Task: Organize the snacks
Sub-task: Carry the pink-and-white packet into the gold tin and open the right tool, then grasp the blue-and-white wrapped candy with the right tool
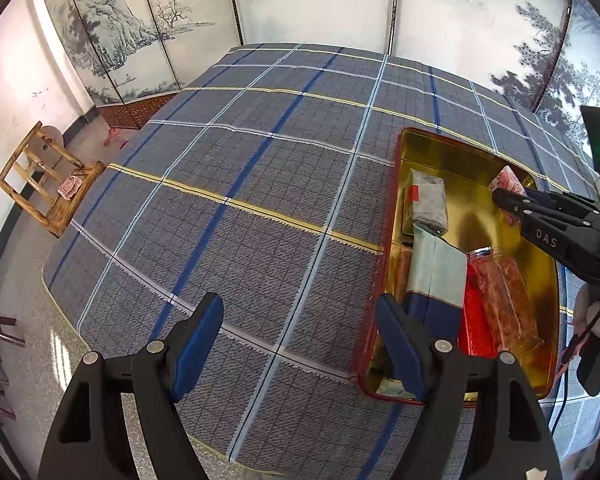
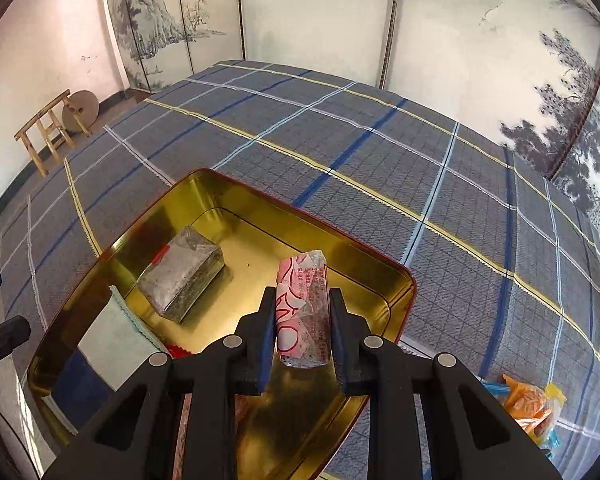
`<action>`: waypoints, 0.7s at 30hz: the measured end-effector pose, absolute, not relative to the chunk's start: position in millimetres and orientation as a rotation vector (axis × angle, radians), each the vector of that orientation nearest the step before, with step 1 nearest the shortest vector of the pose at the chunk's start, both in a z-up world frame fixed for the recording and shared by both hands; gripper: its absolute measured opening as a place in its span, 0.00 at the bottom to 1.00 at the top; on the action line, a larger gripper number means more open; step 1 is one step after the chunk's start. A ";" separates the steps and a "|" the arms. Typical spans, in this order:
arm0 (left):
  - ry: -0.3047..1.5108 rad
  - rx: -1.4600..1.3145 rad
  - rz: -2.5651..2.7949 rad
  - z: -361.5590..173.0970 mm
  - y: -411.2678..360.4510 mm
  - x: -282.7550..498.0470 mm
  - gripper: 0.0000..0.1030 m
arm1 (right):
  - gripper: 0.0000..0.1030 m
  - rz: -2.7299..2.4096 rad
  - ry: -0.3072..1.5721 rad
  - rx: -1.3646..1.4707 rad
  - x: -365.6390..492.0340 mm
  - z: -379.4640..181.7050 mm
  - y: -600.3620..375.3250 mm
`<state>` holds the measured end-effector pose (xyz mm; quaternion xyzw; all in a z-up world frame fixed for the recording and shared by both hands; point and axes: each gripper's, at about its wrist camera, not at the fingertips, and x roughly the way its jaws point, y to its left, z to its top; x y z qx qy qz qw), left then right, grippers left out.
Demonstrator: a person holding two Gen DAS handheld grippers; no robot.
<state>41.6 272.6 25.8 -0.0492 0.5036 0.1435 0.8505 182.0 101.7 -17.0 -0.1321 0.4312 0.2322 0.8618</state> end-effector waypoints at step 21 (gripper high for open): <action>1.073 -0.137 0.292 17.7 275.8 43.7 0.74 | 0.26 0.488 0.855 -0.155 165.2 9.3 73.3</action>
